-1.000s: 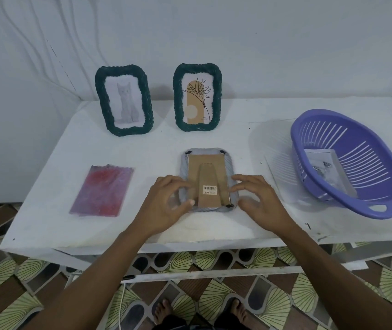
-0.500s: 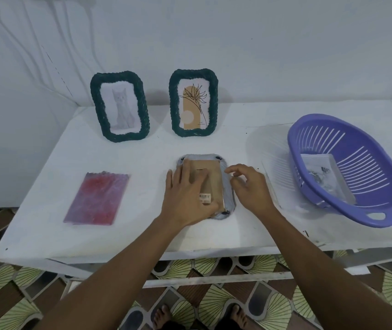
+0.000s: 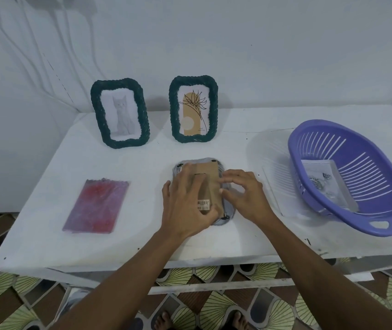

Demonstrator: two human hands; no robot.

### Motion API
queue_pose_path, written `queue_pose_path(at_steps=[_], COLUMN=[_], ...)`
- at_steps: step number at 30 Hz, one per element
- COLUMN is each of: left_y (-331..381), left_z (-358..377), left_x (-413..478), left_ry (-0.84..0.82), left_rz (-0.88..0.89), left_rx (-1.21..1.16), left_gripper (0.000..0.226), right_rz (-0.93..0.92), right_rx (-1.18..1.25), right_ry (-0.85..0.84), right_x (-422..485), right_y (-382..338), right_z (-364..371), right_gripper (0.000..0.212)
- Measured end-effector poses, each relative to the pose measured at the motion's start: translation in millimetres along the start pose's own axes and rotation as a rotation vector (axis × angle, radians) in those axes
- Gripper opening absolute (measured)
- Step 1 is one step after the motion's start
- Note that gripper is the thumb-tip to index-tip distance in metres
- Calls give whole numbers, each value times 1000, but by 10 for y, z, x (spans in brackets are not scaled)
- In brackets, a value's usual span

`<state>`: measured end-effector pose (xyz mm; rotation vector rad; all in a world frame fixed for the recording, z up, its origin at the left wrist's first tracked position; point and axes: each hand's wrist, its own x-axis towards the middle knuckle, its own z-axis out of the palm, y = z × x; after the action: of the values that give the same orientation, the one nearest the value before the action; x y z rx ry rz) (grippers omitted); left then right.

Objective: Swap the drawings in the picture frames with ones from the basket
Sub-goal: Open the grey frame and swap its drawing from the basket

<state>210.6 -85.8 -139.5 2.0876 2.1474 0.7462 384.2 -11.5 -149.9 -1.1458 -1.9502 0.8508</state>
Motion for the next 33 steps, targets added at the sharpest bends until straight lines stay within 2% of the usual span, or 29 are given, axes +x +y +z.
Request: queue_pose_path(at_steps=[5, 13, 18, 21, 24, 26, 33], left_y=[25, -14, -17, 0, -41, -146, -737], left_z=[-22, -1, 4, -56, -204, -323, -557], left_x=[-14, -1, -27, -35, -15, -2, -158], left_ry=[57, 24, 77, 130, 191, 196, -62], left_rz=[5, -23, 6, -27, -73, -113, -235], left_rx=[-51, -47, -150, -224, -288, -297, -59], left_gripper=[73, 75, 73, 77, 75, 74, 73], right_rz=[96, 101, 113, 94, 18, -11, -67], right_rx=[-74, -35, -15, -24, -98, -143, -196], right_ry=[44, 46, 68, 50, 42, 58, 17], right_x=[15, 22, 23, 16, 13, 7, -13], right_y=[-58, -76, -98, -64, -8, 15, 28], right_z=[44, 32, 28, 27, 41, 58, 84], right_gripper=[24, 26, 25, 30, 22, 25, 21])
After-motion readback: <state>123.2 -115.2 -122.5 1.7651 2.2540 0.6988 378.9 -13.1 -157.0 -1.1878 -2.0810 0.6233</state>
